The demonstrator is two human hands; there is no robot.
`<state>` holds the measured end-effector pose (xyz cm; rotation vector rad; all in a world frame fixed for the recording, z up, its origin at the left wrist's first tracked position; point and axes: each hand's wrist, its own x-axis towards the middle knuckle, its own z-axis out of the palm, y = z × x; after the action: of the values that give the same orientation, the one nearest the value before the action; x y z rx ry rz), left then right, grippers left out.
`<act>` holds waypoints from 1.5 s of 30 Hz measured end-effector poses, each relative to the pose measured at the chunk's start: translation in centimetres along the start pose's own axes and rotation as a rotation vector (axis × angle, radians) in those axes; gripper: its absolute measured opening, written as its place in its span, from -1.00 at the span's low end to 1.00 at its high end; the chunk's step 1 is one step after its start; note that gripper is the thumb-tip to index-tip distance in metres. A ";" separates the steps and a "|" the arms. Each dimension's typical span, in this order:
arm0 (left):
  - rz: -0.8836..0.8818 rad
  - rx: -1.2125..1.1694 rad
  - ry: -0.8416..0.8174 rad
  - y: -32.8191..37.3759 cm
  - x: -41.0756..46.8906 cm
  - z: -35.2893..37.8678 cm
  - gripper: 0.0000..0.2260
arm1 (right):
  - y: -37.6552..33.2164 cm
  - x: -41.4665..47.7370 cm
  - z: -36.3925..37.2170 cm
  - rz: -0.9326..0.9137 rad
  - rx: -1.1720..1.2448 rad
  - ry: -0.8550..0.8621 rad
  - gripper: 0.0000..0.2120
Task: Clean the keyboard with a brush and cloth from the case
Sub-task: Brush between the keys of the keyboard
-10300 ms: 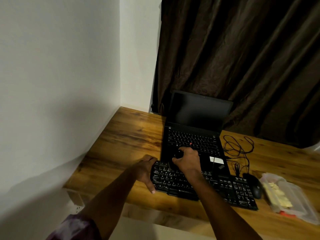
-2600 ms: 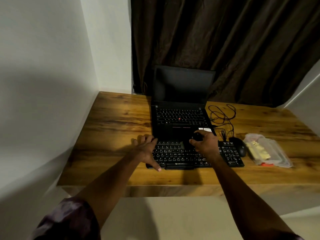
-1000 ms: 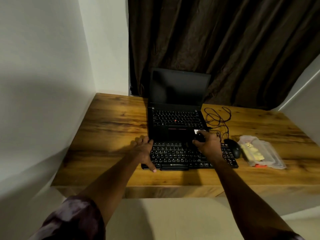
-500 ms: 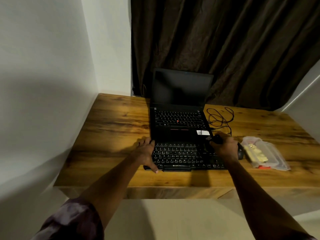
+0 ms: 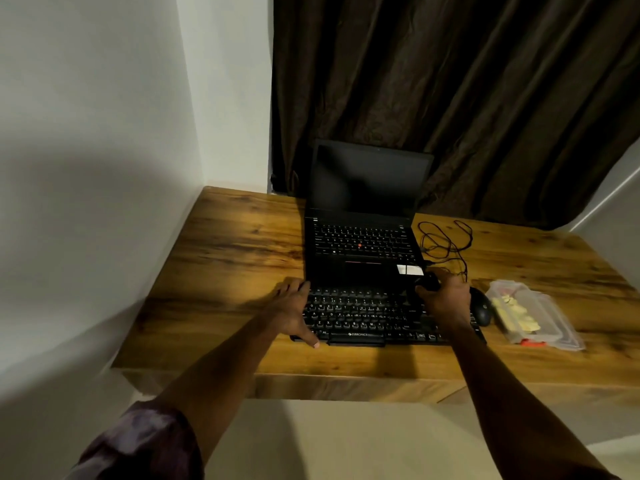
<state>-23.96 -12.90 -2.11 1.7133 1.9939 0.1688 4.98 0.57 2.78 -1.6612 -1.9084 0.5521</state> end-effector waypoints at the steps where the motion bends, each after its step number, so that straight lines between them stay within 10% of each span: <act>1: 0.001 -0.018 -0.008 -0.2 0.0 0.0 0.30 | -0.2 -0.1 0.1 -0.015 -0.013 -0.001 -0.63; 45: 0.004 -0.264 -0.044 -2.6 -2.8 -1.5 0.39 | 0.0 -1.9 0.1 -0.027 0.040 -0.050 -0.66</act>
<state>-26.75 -15.75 -1.03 1.5402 1.8440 0.3753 5.04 -1.33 2.45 -1.6080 -1.9401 0.6217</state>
